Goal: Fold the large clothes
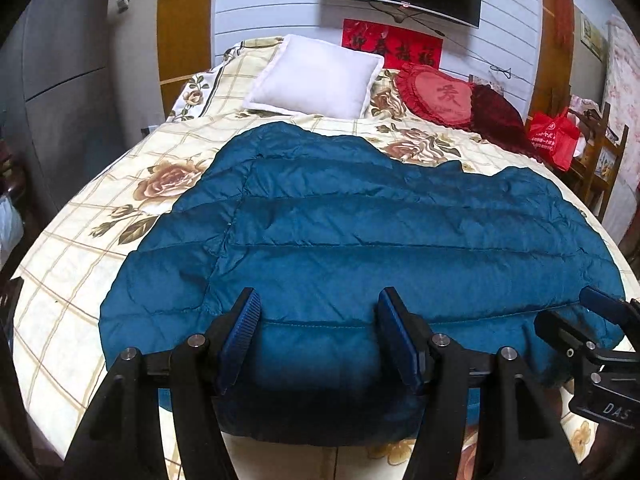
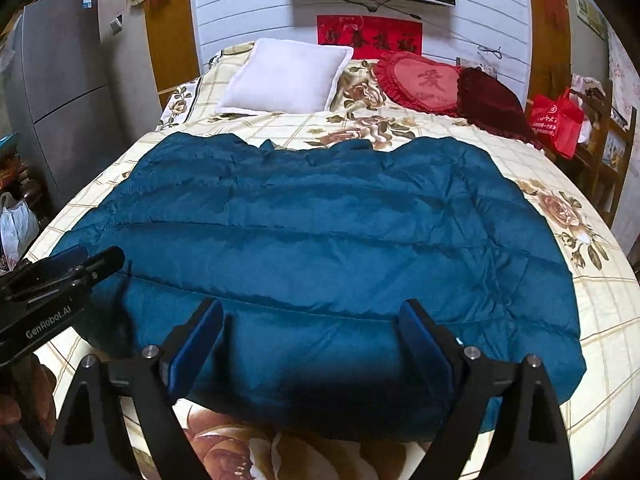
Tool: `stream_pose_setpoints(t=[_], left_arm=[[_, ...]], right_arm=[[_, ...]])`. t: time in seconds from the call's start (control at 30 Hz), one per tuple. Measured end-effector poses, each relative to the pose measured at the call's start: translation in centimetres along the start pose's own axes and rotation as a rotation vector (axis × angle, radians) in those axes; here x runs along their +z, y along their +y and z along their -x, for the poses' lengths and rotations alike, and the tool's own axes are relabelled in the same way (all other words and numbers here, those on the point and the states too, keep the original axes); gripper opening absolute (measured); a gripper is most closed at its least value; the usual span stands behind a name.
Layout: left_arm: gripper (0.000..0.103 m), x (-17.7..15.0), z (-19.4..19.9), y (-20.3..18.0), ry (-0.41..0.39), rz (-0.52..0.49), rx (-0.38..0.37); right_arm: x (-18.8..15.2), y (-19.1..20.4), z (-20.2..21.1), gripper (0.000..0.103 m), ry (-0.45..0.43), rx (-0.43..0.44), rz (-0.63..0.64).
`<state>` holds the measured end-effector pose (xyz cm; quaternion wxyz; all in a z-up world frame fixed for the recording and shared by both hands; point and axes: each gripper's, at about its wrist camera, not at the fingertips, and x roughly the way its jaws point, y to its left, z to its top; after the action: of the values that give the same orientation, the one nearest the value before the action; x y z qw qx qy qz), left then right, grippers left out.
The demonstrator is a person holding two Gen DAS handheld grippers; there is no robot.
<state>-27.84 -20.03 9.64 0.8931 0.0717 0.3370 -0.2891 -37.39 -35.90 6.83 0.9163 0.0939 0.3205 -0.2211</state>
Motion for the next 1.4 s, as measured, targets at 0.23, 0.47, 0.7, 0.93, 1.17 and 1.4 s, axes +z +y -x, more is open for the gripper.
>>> stream_pose_setpoints(t=[0.23,0.47,0.7,0.93,1.17,1.4], left_arm=[[0.079,-0.2,-0.2,0.0,0.002,0.006,0.009],[0.079,-0.3,-0.3,-0.1,-0.002,0.004,0.015],[0.079,-0.3,-0.3,-0.1,-0.001,0.004,0.015],[0.079,-0.4,-0.3,-0.1,-0.001,0.002,0.016],[0.079,-0.4,-0.3,-0.1,-0.003,0.002,0.017],[0.079,-0.5,-0.2,-0.3,-0.008,-0.008,0.021]], right_arm=[[0.3,0.9,-0.4,0.092,0.0,0.006,0.019],[0.5,1.2,-0.6,0.093,-0.005,0.0,0.027],[0.4,1.1,-0.9,0.093,-0.004,-0.005,0.018],[0.4,1.0,-0.9,0.094,-0.005,-0.001,0.012],[0.3,1.1,-1.0,0.095,0.001,0.007,0.003],[0.2,1.0,-1.1,0.095,0.007,0.014,-0.006]])
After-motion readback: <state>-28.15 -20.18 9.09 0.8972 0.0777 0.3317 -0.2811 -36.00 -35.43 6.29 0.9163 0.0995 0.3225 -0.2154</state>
